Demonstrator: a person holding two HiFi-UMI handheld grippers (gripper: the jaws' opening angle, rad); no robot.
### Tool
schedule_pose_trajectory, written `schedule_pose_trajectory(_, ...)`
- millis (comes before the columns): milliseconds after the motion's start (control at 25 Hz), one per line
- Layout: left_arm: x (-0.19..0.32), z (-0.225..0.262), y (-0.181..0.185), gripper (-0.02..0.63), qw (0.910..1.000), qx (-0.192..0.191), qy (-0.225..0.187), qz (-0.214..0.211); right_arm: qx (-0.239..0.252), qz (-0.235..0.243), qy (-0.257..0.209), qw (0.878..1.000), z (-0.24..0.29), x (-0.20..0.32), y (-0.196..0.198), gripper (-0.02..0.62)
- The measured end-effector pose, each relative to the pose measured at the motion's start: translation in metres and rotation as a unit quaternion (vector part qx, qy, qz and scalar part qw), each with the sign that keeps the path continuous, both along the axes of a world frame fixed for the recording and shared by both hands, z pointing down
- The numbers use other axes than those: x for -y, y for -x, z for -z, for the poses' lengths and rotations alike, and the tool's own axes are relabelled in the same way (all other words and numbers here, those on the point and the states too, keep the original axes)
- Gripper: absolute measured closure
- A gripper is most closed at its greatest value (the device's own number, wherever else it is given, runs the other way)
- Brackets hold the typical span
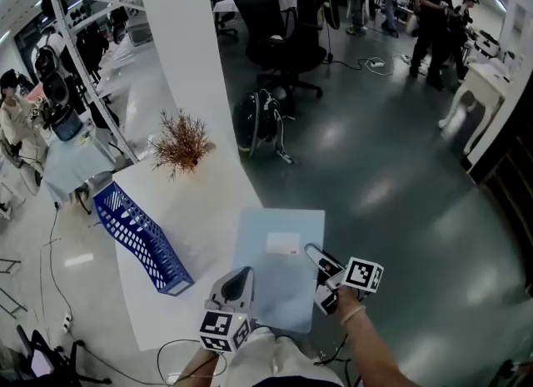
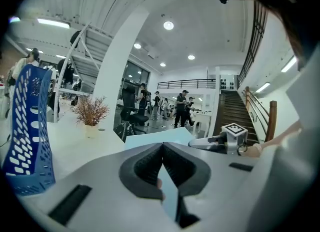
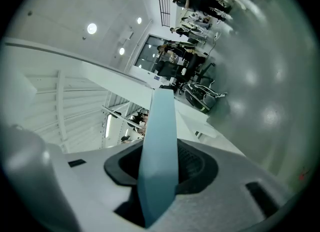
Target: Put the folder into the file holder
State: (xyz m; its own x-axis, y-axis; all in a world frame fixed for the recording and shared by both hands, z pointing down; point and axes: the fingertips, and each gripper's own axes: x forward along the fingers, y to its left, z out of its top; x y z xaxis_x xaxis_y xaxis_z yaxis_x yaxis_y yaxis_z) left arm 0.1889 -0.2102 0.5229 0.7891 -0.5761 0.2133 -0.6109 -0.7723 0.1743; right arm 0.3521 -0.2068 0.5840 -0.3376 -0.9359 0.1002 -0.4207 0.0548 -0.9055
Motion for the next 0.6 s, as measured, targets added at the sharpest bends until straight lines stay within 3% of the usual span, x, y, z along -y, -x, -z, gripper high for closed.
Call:
schedule_pose_trajectory(440, -0.013, 0.023, 0.030, 0.600, 0.9989, -0.005, -0.011, 0.044, -0.028, -0.013, -0.032, 0.999, 0.042, -0.009, 0.016, 0.439)
schedule_pose_trajectory(600, -0.011, 0.032, 0.045, 0.600, 0.9982, -0.009, -0.014, 0.058, -0.058, -0.022, -0.055, 0.997, 0.061, -0.008, 0.020, 0.439)
